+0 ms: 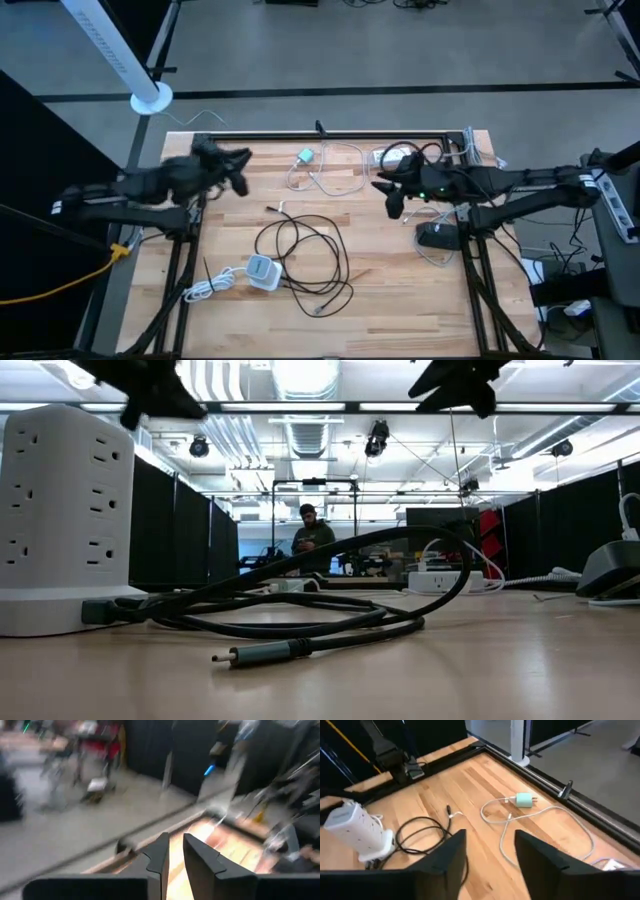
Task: Plug in charger cables
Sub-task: Insert the white charger adapter into the top outlet extension
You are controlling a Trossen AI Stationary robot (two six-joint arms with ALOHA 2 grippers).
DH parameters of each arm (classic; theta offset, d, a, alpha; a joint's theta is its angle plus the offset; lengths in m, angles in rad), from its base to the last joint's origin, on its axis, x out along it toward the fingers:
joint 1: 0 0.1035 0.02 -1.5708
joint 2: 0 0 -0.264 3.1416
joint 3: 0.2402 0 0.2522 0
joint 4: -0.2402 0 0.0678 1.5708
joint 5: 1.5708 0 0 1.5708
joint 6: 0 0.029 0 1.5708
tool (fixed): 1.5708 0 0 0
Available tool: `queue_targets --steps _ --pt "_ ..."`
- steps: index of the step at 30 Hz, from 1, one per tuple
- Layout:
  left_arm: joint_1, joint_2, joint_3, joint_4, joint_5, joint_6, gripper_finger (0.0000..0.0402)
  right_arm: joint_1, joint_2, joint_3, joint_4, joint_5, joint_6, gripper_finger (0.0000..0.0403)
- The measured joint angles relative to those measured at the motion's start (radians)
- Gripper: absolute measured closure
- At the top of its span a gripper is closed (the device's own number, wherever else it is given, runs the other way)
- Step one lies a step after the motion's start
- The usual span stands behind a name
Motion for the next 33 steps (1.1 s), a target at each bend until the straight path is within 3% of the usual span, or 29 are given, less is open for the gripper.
queue_targets --steps 4,8,13,20,26,33 --pt "0.115 0.204 0.104 -0.161 0.183 -0.006 0.0333 0.000 0.036 0.075 -0.083 0.000 -0.064 0.0213" --pt "0.204 0.405 0.178 -0.148 0.346 0.082 0.0287 0.000 0.057 0.128 -0.143 -0.001 -0.084 0.0182" --pt "0.259 0.630 0.230 -0.083 0.377 0.209 0.0211 0.013 0.053 0.182 -0.268 -0.016 -0.053 0.0160" --pt "0.297 0.876 0.274 0.062 0.424 0.236 0.0133 0.048 0.015 0.219 -0.473 -0.031 -0.012 0.0154" --pt "0.340 1.051 0.323 0.074 0.423 0.194 0.0119 0.048 -0.011 0.201 -0.564 -0.026 -0.021 0.0161" --pt "0.419 1.138 0.364 0.108 0.488 0.138 0.0122 0.048 -0.022 0.116 -0.561 -0.025 -0.046 0.0162"
